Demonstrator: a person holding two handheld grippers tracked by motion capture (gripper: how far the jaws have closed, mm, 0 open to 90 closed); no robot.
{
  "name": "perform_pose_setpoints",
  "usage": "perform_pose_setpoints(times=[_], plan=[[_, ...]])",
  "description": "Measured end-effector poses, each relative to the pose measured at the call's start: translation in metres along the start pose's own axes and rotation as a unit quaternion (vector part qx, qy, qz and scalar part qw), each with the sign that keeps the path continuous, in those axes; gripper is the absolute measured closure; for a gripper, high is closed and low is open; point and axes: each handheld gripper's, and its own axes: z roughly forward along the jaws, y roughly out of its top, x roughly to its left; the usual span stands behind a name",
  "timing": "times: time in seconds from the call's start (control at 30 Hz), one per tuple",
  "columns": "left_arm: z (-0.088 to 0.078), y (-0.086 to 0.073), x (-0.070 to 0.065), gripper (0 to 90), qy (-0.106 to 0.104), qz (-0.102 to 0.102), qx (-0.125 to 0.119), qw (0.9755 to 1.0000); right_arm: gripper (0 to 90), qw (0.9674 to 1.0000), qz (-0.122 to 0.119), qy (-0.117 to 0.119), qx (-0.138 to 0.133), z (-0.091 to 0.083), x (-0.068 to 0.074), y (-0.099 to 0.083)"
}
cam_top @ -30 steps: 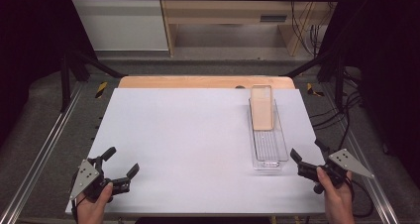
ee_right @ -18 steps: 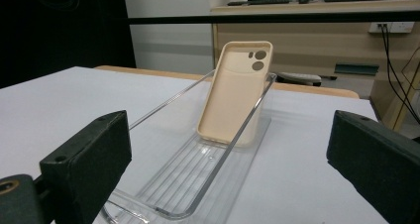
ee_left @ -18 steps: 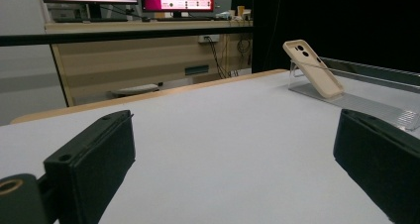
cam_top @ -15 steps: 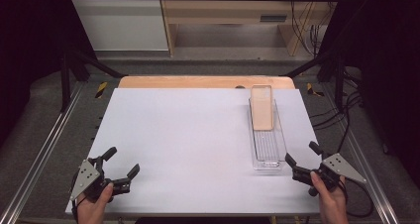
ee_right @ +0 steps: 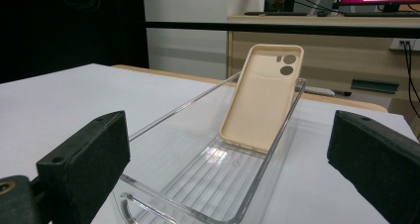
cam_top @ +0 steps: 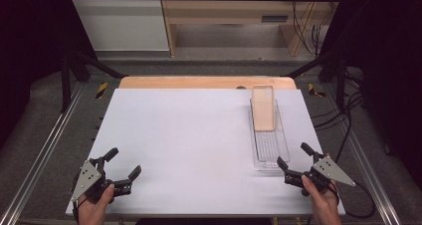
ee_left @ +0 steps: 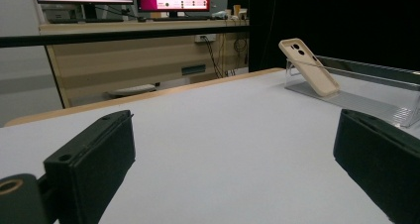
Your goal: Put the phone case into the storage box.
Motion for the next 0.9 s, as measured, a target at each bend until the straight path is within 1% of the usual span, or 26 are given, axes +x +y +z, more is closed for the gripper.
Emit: perform_pose_setpoints(times=[0.13,0.4,0.7,0.83,0.9], plan=[[0.0,0.0,0.0,1.9,-0.001,-0.001,0.0,1.0,3.1,1.0,-0.006,0.003,-0.003,0.003,0.003,-0.002],[0.0,0.0,0.0,1.9,-0.003,0.0,0.0,1.0,3.0,0.9999,-0.002,0.005,-0.012,0.004,0.004,-0.003],[0.0,0.001,-0.001,1.9,-0.009,0.002,-0.003,0.9999,3.0,0.9999,0.001,0.012,-0.011,0.01,0.008,-0.003],[0.001,0.001,-0.001,1.8,-0.013,0.002,-0.003,0.9999,2.9,0.9999,0.002,0.015,-0.006,0.014,0.01,-0.004],[0.001,0.001,-0.002,1.8,-0.017,0.002,-0.003,0.9998,2.9,0.9998,0.008,0.017,-0.002,0.018,0.013,-0.004]])
